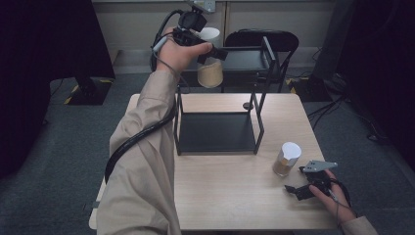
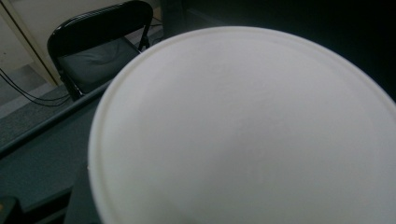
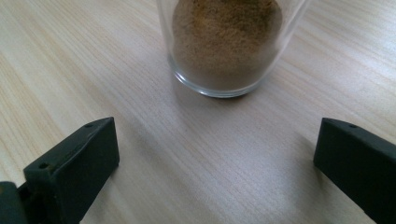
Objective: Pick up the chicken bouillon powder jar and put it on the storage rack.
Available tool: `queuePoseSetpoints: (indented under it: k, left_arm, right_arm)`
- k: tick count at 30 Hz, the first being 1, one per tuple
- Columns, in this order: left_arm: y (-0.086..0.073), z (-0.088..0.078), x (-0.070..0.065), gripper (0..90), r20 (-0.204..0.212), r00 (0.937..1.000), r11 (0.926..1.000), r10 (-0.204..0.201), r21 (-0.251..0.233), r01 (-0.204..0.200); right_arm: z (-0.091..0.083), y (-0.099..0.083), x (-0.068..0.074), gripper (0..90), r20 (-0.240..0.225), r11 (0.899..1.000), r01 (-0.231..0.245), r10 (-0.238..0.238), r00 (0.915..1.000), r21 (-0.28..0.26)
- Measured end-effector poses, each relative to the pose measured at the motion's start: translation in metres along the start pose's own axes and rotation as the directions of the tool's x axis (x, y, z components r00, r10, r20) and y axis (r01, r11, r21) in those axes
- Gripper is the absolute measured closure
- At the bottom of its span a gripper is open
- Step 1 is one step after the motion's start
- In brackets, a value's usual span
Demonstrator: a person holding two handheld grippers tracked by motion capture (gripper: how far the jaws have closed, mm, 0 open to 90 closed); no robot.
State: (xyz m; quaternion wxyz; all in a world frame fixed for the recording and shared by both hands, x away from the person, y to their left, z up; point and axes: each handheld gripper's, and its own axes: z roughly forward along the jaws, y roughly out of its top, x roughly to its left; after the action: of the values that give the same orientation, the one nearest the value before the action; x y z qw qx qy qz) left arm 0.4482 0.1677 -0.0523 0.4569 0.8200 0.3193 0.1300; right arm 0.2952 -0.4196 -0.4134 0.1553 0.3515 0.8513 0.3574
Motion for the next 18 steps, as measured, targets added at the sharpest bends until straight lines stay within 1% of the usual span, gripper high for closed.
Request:
queuePoseSetpoints:
  k: [4,5,6,9,12,13,15,18]
  left_arm:
    - [0.006,-0.002,0.004,35.9,-0.008,1.0000,1.0000,-0.005,-0.003,0.005]
    - [0.010,-0.003,0.006,35.9,-0.021,0.9998,1.0000,-0.003,-0.005,0.003]
    - [0.010,-0.003,0.006,35.9,-0.021,0.9998,1.0000,-0.003,-0.005,0.003]
    - [0.013,-0.003,0.012,35.9,-0.032,0.9994,0.9999,-0.013,-0.008,0.013]
    - [0.017,-0.001,0.016,35.9,-0.057,0.9982,0.9998,-0.018,-0.001,0.018]
    - [0.017,0.000,0.018,35.9,-0.063,0.9979,0.9999,-0.012,0.002,0.012]
    - [0.018,0.002,0.022,35.9,-0.074,0.9971,0.9999,-0.016,0.000,0.016]
    - [0.019,0.004,0.027,35.9,-0.098,0.9951,0.9999,-0.013,-0.005,0.012]
  right_arm:
    - [0.000,0.000,0.000,0.0,0.000,1.000,0.000,0.000,1.0000,0.000]
    - [0.000,0.000,0.000,0.0,0.000,1.000,0.000,0.000,1.0000,0.000]
    - [0.000,0.000,0.000,0.0,0.000,1.000,0.000,0.000,1.0000,0.000]
    - [0.000,0.000,0.000,0.0,0.000,1.000,0.000,0.000,1.0000,0.000]
    - [0.000,0.000,0.000,0.0,0.000,1.000,0.000,0.000,1.0000,0.000]
    - [0.000,0.000,0.000,0.0,0.000,1.000,0.000,0.000,1.0000,0.000]
    - [0.000,0.000,0.000,0.0,0.000,1.000,0.000,0.000,1.0000,0.000]
    - [0.000,0.000,0.000,0.0,-0.001,1.000,0.001,-0.001,1.0000,0.000]
